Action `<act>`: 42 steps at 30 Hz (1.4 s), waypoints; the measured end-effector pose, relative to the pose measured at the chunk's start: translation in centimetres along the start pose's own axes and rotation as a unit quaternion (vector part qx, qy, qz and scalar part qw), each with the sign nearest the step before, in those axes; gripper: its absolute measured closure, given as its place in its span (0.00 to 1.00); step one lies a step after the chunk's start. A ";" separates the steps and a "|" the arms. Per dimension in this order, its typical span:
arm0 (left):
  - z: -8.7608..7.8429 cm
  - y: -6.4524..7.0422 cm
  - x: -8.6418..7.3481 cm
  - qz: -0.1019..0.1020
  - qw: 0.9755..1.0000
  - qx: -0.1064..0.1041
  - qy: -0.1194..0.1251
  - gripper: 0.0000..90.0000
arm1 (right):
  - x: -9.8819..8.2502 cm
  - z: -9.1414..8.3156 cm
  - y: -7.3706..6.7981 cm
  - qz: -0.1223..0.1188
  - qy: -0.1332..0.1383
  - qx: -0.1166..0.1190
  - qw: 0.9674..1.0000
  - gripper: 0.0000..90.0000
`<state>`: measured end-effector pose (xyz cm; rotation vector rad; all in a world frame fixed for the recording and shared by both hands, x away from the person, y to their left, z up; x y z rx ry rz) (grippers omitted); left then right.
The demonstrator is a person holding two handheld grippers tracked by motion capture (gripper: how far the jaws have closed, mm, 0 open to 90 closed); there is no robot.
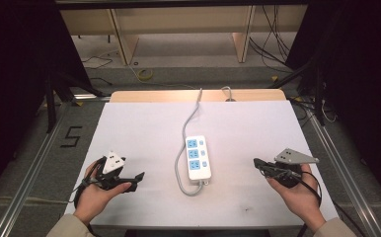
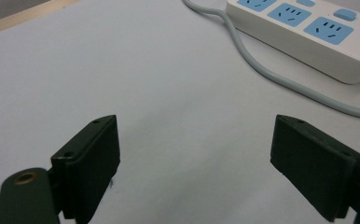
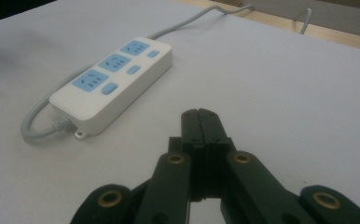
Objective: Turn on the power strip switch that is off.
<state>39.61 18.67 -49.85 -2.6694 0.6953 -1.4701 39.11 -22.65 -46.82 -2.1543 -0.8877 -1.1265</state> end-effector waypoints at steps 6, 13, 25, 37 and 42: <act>0.0 0.0 0.0 0.001 1.000 0.000 0.000 0.17 | 0.2 0.2 -0.2 -0.002 0.000 0.002 1.000 1.00; 0.0 0.0 0.0 0.000 1.000 0.000 0.000 0.17 | 0.3 0.5 -0.3 0.000 -0.003 0.005 1.000 1.00; 0.0 0.0 0.0 0.000 1.000 0.000 0.000 0.17 | 0.8 1.3 -0.6 -0.003 -0.007 0.012 1.000 1.00; 0.0 0.0 0.0 -0.002 1.000 0.001 0.000 0.17 | 1.3 2.0 -1.0 -0.007 -0.008 0.018 1.000 1.00; 0.0 0.0 0.0 -0.002 1.000 0.001 0.000 0.17 | 1.5 2.3 -1.2 -0.007 -0.010 0.021 1.000 1.00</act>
Point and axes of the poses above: each handheld gripper's, and its own axes: z roughly forward along the jaws, x roughly out of its top, y roughly to its right, the point moved 8 cm from there along z, roughly forward along the jaws, and after that the axes turned 15 degrees about x, right-handed, at the moved point
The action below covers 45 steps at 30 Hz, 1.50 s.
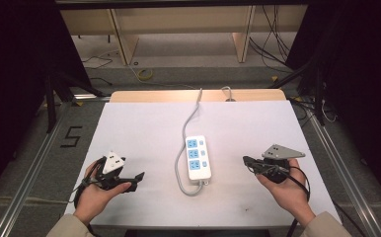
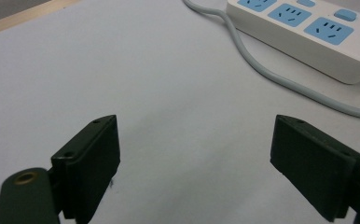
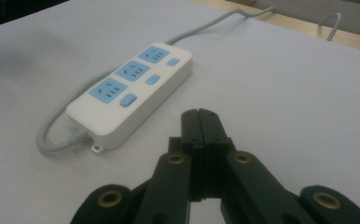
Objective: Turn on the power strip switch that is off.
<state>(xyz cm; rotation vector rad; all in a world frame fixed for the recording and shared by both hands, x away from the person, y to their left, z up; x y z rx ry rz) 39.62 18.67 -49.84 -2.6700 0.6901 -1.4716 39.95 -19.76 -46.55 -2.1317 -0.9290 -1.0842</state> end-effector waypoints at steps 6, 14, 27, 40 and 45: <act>0.0 0.0 0.0 0.000 1.000 0.000 0.000 0.17 | 0.2 0.3 -0.1 -0.001 -0.001 0.003 1.000 1.00; 0.0 0.0 0.0 -0.001 1.000 0.000 0.000 0.17 | 0.7 1.0 -0.4 -0.004 -0.003 0.009 1.000 1.00; 0.0 0.0 0.0 -0.001 1.000 0.000 0.000 0.17 | 1.3 2.1 -0.9 -0.006 -0.012 0.019 1.000 1.00; 0.0 0.0 0.0 -0.002 1.000 0.000 0.001 0.17 | 1.8 2.9 -1.0 -0.008 -0.016 0.024 1.000 1.00; 0.0 0.0 0.0 -0.002 1.000 0.000 0.001 0.17 | 1.9 3.1 -1.0 -0.007 -0.017 0.026 1.000 1.00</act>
Point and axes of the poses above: each handheld gripper's, and its own axes: z roughly forward along the jaws, x roughly out of its top, y roughly to its right, the point moved 8 cm from there along z, roughly forward along the jaws, and after that the axes turned 15 degrees about x, right-handed, at the moved point
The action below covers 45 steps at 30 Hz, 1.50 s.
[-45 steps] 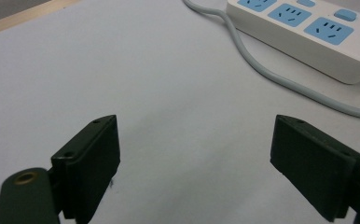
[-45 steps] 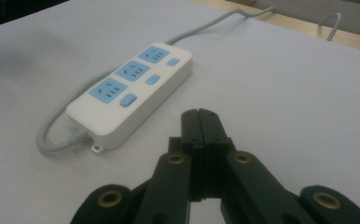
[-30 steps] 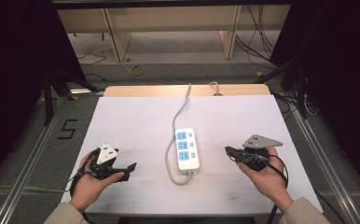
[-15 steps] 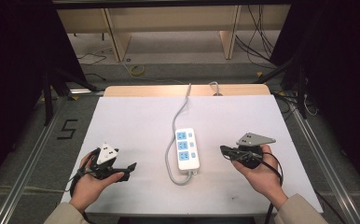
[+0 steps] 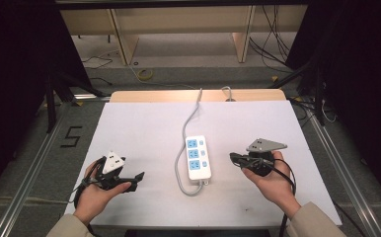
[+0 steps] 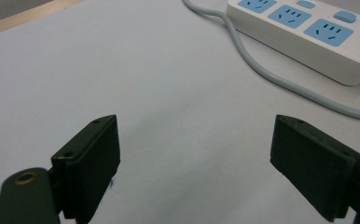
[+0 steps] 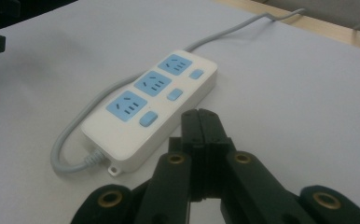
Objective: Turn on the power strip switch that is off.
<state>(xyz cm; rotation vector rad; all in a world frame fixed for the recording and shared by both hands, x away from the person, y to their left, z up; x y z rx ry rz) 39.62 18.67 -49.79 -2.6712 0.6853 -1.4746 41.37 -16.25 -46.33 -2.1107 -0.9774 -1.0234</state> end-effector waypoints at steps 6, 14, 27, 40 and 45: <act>0.0 0.0 0.0 -0.003 1.000 0.001 0.001 0.17 | 0.2 0.3 0.0 0.000 -0.001 0.002 1.000 1.00; 0.0 0.0 0.0 0.000 1.000 0.000 0.000 0.17 | 0.4 0.6 0.0 0.001 -0.004 0.004 1.000 1.00; 0.0 0.0 0.0 0.000 1.000 0.000 0.000 0.17 | 0.9 1.5 -0.1 0.002 -0.012 0.009 1.000 1.00; 0.0 0.1 0.0 0.001 1.000 -0.001 0.001 0.17 | 1.2 2.5 -0.2 0.001 -0.023 0.014 1.000 1.00; 0.0 0.1 0.0 0.001 1.000 -0.001 0.001 0.17 | 1.3 3.0 -0.4 0.000 -0.027 0.017 0.999 1.00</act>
Point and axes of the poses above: each handheld gripper's, and its own axes: z roughly forward along the jaws, x roughly out of its top, y roughly to its right, the point moved 8 cm from there along z, roughly forward along the jaws, and after that the axes turned 15 degrees about x, right-handed, at the moved point
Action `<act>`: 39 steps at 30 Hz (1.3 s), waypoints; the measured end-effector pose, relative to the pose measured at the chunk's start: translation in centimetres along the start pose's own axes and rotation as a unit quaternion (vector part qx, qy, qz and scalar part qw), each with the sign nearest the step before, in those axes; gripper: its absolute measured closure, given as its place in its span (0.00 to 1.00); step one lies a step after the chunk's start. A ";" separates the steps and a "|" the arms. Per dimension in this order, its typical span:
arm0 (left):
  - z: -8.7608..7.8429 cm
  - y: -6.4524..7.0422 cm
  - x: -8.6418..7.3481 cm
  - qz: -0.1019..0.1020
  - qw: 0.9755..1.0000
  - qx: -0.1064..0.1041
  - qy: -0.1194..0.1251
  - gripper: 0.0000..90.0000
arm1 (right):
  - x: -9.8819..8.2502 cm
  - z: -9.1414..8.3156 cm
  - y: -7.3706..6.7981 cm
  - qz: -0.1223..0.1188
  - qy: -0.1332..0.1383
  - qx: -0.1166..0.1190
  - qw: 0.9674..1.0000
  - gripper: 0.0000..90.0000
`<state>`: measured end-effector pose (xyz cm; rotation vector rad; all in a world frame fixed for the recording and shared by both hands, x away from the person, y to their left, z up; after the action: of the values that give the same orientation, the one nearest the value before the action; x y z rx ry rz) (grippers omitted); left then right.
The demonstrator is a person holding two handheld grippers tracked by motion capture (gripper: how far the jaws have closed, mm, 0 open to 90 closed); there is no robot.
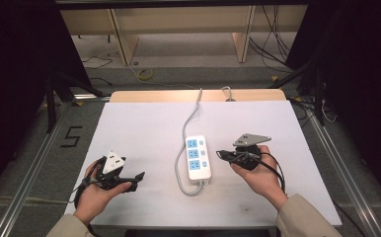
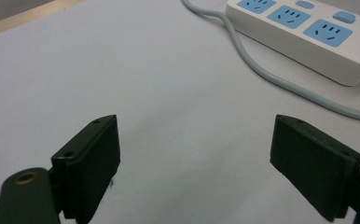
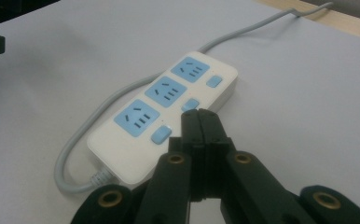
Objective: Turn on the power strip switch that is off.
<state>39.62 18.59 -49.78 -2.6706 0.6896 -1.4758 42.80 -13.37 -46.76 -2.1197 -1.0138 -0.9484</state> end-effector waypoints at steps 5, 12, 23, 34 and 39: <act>0.0 0.0 0.0 0.000 1.000 -0.001 0.000 0.17 | 0.1 0.3 -0.1 0.000 -0.004 0.002 1.000 1.00; 0.0 0.0 0.0 0.000 1.000 0.000 0.001 0.17 | 0.3 0.7 -0.1 -0.001 -0.008 0.003 1.000 1.00; 0.0 0.1 0.0 0.000 1.000 -0.001 0.000 0.17 | 0.5 1.1 -0.2 -0.002 -0.013 0.006 1.000 1.00; 0.0 0.1 0.0 0.001 1.000 -0.001 0.000 0.17 | 0.8 1.6 -0.4 -0.004 -0.018 0.010 1.000 1.00; 0.0 0.1 0.0 0.001 1.000 -0.001 0.000 0.17 | 0.9 2.0 -0.5 -0.005 -0.026 0.012 1.000 1.00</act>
<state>39.61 18.52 -49.80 -2.6709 0.6948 -1.4745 43.42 -11.28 -47.07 -2.1315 -1.0557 -0.8867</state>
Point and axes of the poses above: each handheld gripper's, and its own axes: z roughly forward along the jaws, x roughly out of its top, y roughly to its right, the point moved 8 cm from there along z, roughly forward along the jaws, and after that the axes turned 15 degrees about x, right-handed, at the moved point
